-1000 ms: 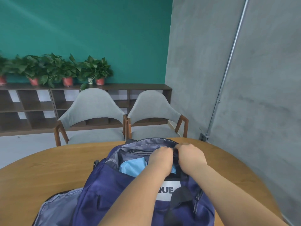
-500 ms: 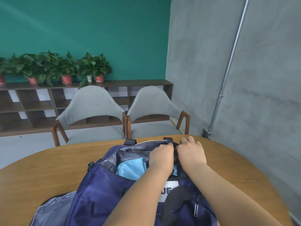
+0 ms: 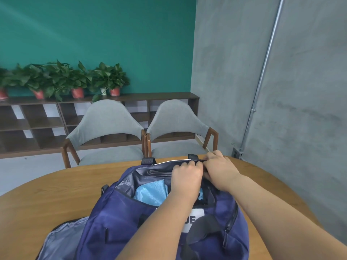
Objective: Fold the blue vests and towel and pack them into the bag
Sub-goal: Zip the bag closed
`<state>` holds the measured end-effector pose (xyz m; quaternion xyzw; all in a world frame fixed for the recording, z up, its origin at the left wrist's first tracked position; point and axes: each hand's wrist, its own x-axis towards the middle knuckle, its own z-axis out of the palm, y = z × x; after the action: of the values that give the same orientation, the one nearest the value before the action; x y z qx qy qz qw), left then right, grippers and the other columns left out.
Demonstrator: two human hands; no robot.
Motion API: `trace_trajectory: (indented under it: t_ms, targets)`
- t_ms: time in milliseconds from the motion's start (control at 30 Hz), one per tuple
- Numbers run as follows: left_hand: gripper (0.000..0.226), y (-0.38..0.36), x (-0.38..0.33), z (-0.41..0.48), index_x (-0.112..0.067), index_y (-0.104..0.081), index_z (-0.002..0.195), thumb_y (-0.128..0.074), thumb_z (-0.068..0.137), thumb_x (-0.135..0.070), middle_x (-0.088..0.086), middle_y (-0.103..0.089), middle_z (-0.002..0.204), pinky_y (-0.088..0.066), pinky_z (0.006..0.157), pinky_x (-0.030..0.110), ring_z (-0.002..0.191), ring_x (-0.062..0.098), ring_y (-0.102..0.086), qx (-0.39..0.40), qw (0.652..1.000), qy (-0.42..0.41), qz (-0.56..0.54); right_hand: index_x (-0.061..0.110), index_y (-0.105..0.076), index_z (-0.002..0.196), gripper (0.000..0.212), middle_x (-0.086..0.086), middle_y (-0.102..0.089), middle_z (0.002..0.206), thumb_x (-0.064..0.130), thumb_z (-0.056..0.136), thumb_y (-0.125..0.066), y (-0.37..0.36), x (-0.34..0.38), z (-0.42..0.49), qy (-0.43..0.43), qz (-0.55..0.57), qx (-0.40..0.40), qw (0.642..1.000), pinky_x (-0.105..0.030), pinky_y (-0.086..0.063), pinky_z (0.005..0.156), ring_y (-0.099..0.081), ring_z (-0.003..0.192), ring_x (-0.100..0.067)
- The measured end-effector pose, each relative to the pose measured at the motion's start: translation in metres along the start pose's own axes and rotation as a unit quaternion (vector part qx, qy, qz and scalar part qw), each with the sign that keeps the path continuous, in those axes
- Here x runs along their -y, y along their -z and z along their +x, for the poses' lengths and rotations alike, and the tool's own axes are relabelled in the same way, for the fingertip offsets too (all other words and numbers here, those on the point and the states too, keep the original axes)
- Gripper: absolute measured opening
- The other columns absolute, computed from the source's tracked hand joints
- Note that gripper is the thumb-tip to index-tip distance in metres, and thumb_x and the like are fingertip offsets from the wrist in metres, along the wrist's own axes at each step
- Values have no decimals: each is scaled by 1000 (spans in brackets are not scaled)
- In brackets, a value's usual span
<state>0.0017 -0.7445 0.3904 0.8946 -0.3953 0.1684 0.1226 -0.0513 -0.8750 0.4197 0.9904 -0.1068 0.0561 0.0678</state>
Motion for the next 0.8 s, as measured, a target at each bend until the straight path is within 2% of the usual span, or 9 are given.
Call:
trace_trajectory:
  t_ms: [167,333,500,633,667,700,767,800]
  targets:
    - [39,4,-3,-8,-18,-68,61,-95,32,-15,0,-62,60,-47,50,30,52,24,-61,-9,1000,-26,11,30,-71,110,24,3,-51,133,42,104,-50,4,-1,-5,-14,25,15,999,-38,-45,98,-38,128,-26]
    - [41,6,-1,-12,-19,-63,53,-92,25,-11,-1,-57,55,-45,47,27,48,23,-58,0,1000,-25,-14,32,-70,98,23,2,-53,124,43,103,-50,3,3,-13,-33,34,-17,999,-37,-46,93,-43,120,-25]
    - [45,15,-2,-15,-21,-57,49,-93,22,-11,-4,-52,50,-38,41,24,43,20,-55,8,1000,-25,5,34,-72,114,23,4,-52,135,43,98,-58,-2,11,-20,-33,17,-52,998,-36,-44,94,-42,127,-24]
    - [51,24,3,-15,-22,-59,51,-93,15,-12,-4,-54,54,-39,42,23,46,19,-57,16,999,-37,33,36,-73,111,24,9,-53,137,51,97,-61,-2,10,-25,-38,10,-67,997,-36,-42,95,-41,128,-22]
    - [47,30,4,-17,-21,-64,57,-95,22,-11,-2,-59,60,-43,46,25,52,20,-61,20,997,-42,54,36,-73,109,23,10,-54,136,52,97,-61,-1,9,-26,-35,9,-69,997,-36,-41,94,-41,128,-22]
    - [40,35,5,-20,-18,-70,70,-95,40,-10,1,-65,73,-48,55,29,66,23,-66,38,996,-45,69,37,-72,107,22,10,-54,136,53,97,-61,0,9,-26,-32,9,-71,997,-36,-41,94,-41,128,-21]
    - [30,42,6,-22,-9,-69,104,-76,77,1,10,-67,107,-51,79,40,100,32,-66,50,992,-67,96,38,-72,107,21,11,-54,134,54,97,-62,0,8,-28,-29,12,-75,997,-37,-41,94,-41,127,-21]
    - [31,44,8,-23,-6,-66,112,-69,83,5,12,-64,116,-49,85,42,109,34,-62,66,990,-67,101,38,-72,109,22,11,-54,134,54,97,-61,0,8,-29,-29,12,-76,997,-37,-41,95,-41,126,-21]
